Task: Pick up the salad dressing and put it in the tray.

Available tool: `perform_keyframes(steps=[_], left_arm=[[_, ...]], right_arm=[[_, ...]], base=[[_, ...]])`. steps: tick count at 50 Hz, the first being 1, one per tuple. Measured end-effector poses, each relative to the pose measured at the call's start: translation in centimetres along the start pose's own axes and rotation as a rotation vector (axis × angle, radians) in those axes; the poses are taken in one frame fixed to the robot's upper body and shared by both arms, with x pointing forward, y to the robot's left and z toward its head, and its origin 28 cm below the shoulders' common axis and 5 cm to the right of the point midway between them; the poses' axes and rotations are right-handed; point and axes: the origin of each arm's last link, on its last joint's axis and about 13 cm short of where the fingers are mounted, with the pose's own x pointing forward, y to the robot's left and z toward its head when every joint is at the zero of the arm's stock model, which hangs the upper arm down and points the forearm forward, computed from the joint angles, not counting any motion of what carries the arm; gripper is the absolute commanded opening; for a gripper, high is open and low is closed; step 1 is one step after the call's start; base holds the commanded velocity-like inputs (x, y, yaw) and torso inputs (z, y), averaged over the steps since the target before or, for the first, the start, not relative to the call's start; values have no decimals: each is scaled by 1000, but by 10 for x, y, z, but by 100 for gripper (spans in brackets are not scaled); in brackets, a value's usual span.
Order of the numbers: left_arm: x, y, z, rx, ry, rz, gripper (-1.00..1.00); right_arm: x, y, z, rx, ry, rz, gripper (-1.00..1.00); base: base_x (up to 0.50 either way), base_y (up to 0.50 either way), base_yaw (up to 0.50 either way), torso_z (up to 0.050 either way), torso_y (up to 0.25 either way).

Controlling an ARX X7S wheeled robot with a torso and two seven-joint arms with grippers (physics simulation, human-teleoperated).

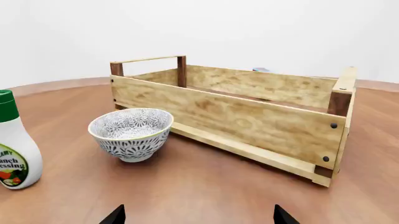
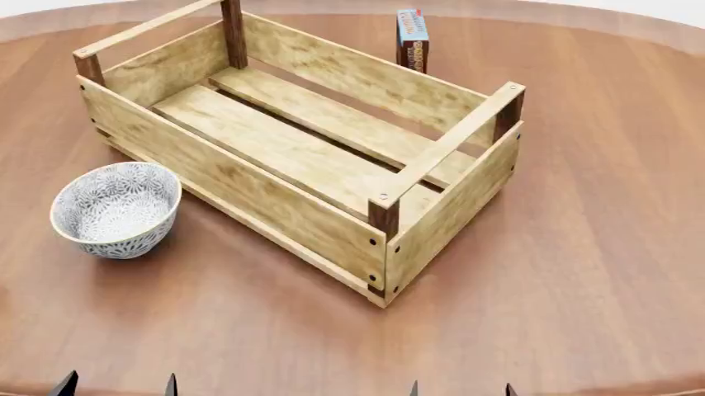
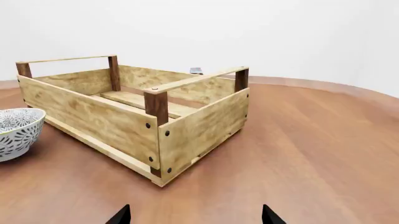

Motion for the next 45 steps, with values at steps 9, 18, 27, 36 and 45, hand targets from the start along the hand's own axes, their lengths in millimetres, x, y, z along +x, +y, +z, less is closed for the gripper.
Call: perform_keyframes(steps=[9,18,27,36,45], left_arm=[[0,0,-2,2,-1,0,100],[-1,0,-2,5,-8,-2,100],[-2,-1,-1,5,-26,-8,100],[-3,-1,-1,9,-35,-12,100],[-3,-1,0,13,-42,-13,100]], right_arm=[[-1,1,-2,-17,3,6,100],[-1,2,-2,-17,-2,13,100],[-3,1,-2,-21,-18,17,100],[-4,2,-1,-21,-30,25,100],[-5,3,-1,-21,-38,29,100]], base=[[0,0,0,0,0],[0,0,0,0,0],[0,360,0,0,0],[0,500,0,0,0],[0,500,0,0,0]])
